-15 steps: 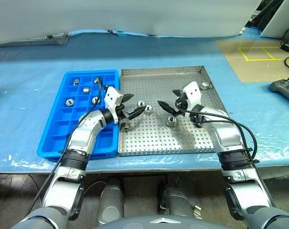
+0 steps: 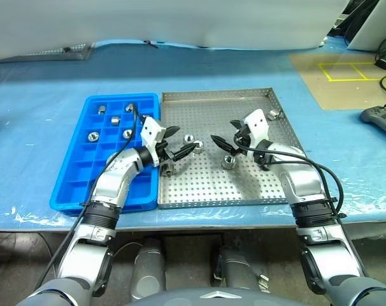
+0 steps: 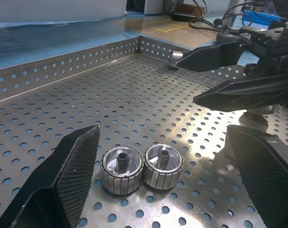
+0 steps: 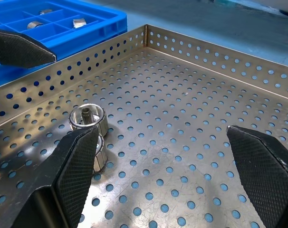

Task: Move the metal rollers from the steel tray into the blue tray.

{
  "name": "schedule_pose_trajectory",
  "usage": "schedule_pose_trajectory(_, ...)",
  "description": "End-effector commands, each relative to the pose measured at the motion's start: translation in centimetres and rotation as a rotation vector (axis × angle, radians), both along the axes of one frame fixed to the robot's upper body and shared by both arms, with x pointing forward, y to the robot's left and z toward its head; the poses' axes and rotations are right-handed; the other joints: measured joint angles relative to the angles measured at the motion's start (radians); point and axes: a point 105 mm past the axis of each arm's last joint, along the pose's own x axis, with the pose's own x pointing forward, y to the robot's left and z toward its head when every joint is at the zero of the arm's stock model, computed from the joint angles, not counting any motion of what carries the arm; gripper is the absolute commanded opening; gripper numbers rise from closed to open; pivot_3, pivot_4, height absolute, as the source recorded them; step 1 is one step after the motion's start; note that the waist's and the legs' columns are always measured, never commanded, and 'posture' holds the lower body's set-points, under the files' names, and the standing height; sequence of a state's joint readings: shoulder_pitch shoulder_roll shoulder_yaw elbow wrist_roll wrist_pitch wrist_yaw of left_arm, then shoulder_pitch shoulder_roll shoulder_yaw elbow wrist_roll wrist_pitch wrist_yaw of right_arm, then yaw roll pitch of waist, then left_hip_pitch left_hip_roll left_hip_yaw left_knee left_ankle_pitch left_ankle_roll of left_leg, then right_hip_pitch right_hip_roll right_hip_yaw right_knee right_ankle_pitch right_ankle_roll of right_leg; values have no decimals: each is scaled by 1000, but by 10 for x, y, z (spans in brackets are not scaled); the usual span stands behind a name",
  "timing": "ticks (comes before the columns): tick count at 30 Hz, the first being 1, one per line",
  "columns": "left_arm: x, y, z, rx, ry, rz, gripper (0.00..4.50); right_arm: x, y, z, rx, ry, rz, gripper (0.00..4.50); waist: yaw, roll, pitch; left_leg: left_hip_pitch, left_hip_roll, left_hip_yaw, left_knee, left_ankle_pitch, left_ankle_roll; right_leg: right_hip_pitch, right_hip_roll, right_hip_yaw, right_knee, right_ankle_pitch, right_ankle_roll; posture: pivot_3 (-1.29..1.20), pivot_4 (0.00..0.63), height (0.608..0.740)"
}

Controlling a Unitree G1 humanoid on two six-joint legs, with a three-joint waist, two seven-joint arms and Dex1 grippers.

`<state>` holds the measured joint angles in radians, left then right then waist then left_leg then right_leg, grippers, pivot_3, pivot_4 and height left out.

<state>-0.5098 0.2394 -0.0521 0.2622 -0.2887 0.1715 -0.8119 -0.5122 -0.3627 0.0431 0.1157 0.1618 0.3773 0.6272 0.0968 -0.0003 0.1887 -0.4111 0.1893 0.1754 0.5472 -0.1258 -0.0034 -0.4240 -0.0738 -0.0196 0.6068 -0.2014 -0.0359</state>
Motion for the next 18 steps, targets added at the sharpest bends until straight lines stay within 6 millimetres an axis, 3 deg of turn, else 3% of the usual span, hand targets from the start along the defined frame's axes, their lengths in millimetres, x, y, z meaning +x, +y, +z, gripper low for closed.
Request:
schedule_pose_trajectory(1, -4, -4, 0, 6, -1, -13, 4500, 0, 2, 11, -3, -46, 14, 4476, 0, 0, 0, 0, 0, 0, 0, 0, 0, 0, 0, 0, 0, 0, 0, 75, 150, 740)
schedule_pose_trajectory(6, -4, -5, 1, 5, 1, -17, 4500, 1, 0, 11, -1, -46, 4, 4476, 0, 0, 0, 0, 0, 0, 0, 0, 0, 0, 0, 0, 0, 0, 0, 63, 150, 740)
schedule_pose_trajectory(18, 10, -44, 14, 59, -31, -195, 4500, -13, -30, 11, 19, -55, -154, 4476, -5, 0, 0, 0, 0, 1, 0, 0, 0, 0, 0, 0, -1, 0, 0, -129, 150, 740)
